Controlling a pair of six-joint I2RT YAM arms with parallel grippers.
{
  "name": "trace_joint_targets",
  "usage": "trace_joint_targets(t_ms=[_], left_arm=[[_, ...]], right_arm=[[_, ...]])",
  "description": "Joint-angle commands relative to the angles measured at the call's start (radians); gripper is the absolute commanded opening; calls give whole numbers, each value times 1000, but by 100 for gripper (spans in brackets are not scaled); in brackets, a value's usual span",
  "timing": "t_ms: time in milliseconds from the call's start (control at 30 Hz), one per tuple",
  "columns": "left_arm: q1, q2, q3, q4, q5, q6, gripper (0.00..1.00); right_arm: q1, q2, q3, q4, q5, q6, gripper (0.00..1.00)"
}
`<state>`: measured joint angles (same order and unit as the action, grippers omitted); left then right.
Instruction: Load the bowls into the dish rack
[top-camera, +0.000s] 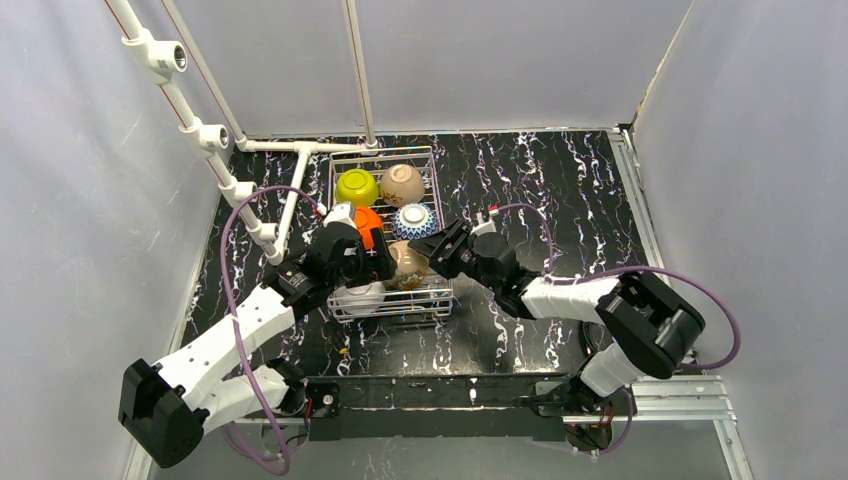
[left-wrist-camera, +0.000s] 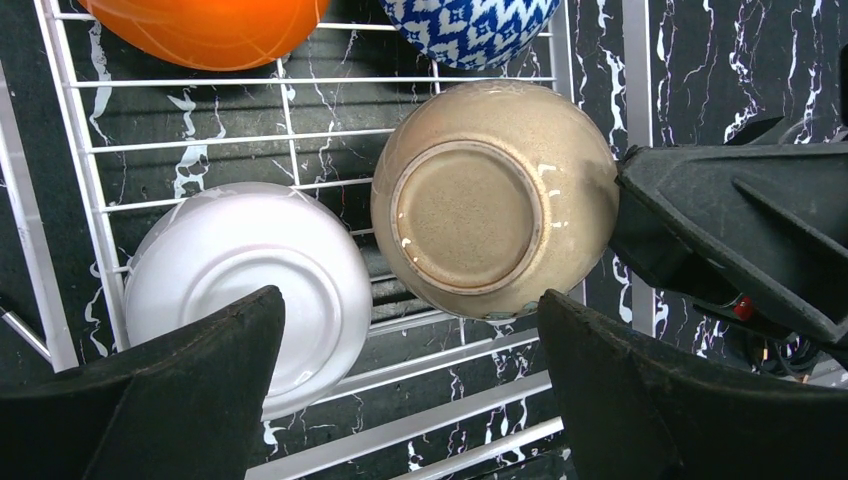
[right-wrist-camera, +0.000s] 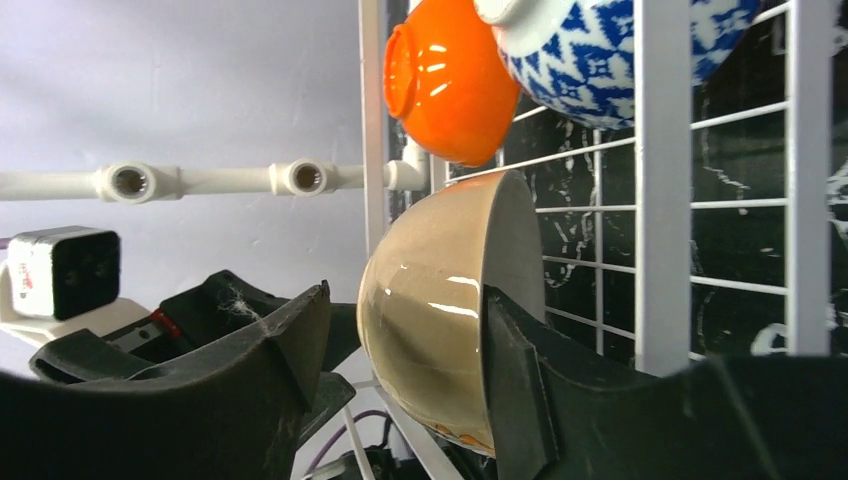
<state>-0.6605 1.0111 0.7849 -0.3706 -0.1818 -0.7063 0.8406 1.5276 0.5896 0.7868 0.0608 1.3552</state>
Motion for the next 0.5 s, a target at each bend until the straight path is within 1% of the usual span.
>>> trace_joint_targets(t_ms=[0,167,267,400,467], left_arm=[[-3,-1,34,-11,-12,14,95],[-4,28,43,-8,-7,-6,96],[-4,46,49,0,3,-10,96],[-3,65,65,10,6,-2,95],[-4,76,73,16,10,4,95]], right_arm=[[-9,-68,47,-324,100,-91,66],[-10,-118,79,-438,166,-144,68],[-10,-113,91,-466,172,-157,68],[-9,-87,129,-571,169,-143,68],[-9,-84,126,-582,170,-134,68]])
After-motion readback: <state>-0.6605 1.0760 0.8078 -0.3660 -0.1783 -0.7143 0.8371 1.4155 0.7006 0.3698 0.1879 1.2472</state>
